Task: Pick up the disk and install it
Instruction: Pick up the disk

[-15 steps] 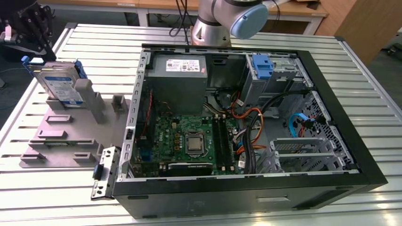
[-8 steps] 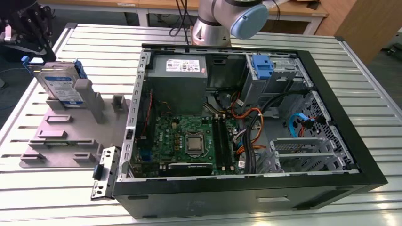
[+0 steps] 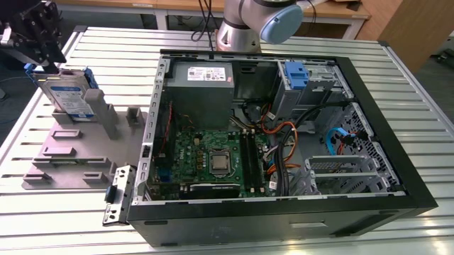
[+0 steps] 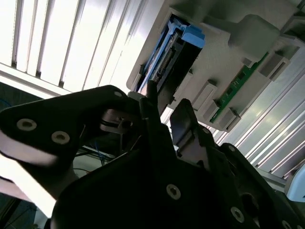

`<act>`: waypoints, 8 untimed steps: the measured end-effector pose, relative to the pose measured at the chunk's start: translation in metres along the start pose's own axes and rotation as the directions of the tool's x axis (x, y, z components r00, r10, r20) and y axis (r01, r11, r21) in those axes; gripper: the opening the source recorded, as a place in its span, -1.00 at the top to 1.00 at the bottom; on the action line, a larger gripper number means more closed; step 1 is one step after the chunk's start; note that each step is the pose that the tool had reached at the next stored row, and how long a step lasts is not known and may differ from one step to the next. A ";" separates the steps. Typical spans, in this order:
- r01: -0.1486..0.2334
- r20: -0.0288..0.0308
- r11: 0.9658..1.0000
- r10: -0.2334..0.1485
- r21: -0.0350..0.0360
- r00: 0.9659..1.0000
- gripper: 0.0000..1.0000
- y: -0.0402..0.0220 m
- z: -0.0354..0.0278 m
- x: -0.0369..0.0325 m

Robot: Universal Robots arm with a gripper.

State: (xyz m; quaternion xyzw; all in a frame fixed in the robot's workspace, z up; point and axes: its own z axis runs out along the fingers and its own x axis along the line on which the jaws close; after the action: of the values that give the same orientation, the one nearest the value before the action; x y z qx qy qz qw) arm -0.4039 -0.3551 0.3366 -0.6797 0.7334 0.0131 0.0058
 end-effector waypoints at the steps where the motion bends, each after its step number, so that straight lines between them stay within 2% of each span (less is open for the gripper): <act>1: 0.000 0.000 1.000 0.000 0.000 1.000 0.18 0.0000 0.0000 0.0000; 2: 0.000 0.000 1.000 0.000 0.000 1.000 0.07 0.0000 0.0000 0.0000; 4: 0.000 0.000 1.000 0.000 0.000 1.000 0.07 0.0000 0.0000 0.0000; 5: 0.000 0.000 1.000 0.000 0.000 1.000 -0.06 0.0000 0.0000 0.0000; 8: 0.000 0.000 1.000 0.000 0.000 1.000 -0.06 0.0000 0.0000 0.0000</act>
State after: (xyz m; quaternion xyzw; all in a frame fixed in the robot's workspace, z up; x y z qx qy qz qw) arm -0.4039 -0.3551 0.3366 -0.6797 0.7334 0.0131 0.0058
